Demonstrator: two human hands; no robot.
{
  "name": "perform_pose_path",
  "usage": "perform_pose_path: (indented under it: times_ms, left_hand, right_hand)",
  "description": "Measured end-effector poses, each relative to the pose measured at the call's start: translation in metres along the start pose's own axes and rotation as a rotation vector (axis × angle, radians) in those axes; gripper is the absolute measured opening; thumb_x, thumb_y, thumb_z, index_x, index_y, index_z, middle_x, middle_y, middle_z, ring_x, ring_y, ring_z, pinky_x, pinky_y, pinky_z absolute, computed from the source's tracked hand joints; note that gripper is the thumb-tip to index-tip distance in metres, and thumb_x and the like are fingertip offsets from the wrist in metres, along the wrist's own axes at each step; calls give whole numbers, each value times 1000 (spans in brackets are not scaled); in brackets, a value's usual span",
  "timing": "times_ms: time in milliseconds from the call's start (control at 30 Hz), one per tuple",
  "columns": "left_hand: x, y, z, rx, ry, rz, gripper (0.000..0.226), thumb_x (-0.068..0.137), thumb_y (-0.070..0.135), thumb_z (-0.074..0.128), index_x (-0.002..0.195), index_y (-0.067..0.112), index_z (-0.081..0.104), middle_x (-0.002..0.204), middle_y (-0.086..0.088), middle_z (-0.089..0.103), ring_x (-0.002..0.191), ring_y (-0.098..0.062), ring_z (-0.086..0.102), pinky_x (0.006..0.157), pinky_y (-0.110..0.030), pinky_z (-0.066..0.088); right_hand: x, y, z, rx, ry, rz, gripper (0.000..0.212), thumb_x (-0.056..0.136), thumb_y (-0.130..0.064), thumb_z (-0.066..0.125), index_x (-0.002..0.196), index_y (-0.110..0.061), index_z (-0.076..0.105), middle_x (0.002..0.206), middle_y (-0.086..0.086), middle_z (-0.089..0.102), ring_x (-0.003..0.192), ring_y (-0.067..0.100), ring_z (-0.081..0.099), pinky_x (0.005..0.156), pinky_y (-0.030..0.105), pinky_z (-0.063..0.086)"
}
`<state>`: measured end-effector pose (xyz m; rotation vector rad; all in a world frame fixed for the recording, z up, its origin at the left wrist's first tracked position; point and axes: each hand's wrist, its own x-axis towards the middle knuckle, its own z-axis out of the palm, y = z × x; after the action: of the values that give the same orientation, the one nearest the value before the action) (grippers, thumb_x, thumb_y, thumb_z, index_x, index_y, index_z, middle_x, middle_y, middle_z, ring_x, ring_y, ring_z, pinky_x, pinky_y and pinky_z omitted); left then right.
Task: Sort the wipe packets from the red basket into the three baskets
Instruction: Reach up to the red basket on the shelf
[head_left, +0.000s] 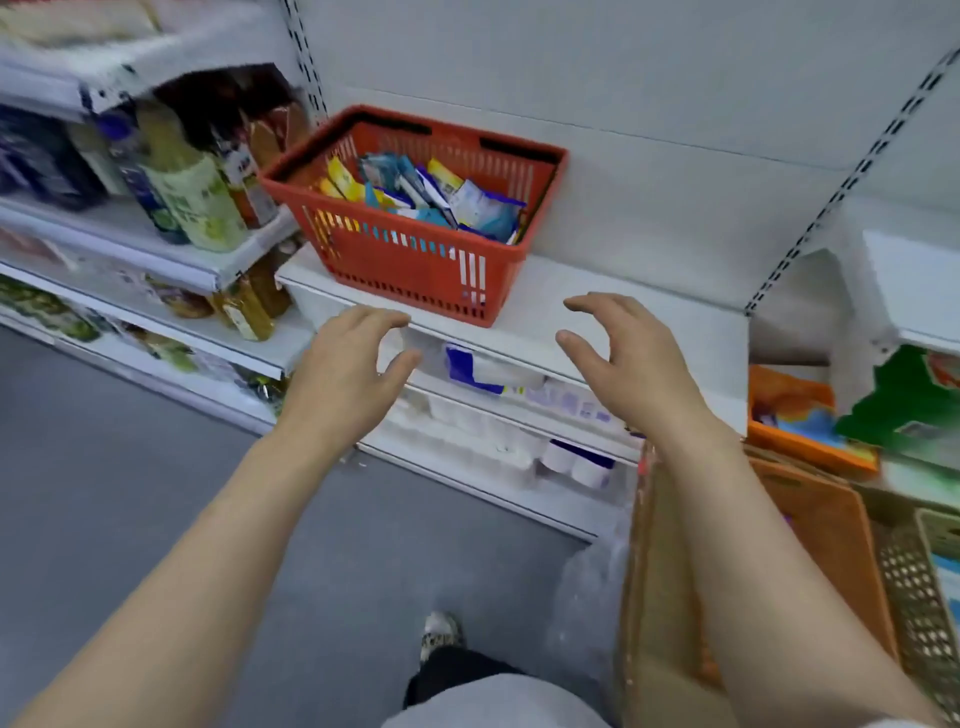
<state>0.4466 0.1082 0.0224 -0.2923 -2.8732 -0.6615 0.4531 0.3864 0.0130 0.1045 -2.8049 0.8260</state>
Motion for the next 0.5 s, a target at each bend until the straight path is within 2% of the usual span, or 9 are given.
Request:
perform_pose_path:
  times_ms: [133,267,400,500]
  left_hand:
    - [74,-45,-15,-5,0,6,40,94,34,63,131,19,60,130,-3,59,121,-22,53,101,-36,42]
    - [136,-84,-18,-32,1,-17,43,94,34,63,134,19,58,133,-2,58,126,-19,50,104,-34,39]
    - [208,-113,-9,-75,14,4,46,95,32,62,138,17,53,135,-4,57,125,-23,51,102,-38,40]
    - [264,-131,9,-110,5,64,46,95,30,61,139,16,52,137,-5,57,129,-23,49,105,-36,37]
  right_hand:
    - [73,-24,20,7,-17,19,36,96,-36,58,131,-27,58,135,-2,56,125,17,50,102,30,38]
    - [140,-40,39,30,-12,48,37,95,-34,61,131,-26,59,130,-3,58,119,15,52,93,25,39]
    - [213,-43,67,7,12,82,41,93,-34,63,132,-23,59,133,1,58,121,19,53,98,28,40]
    - [262,-38,94,-42,-13,105,43,91,-37,64,131,-23,60,126,4,61,117,22,56,96,31,42]
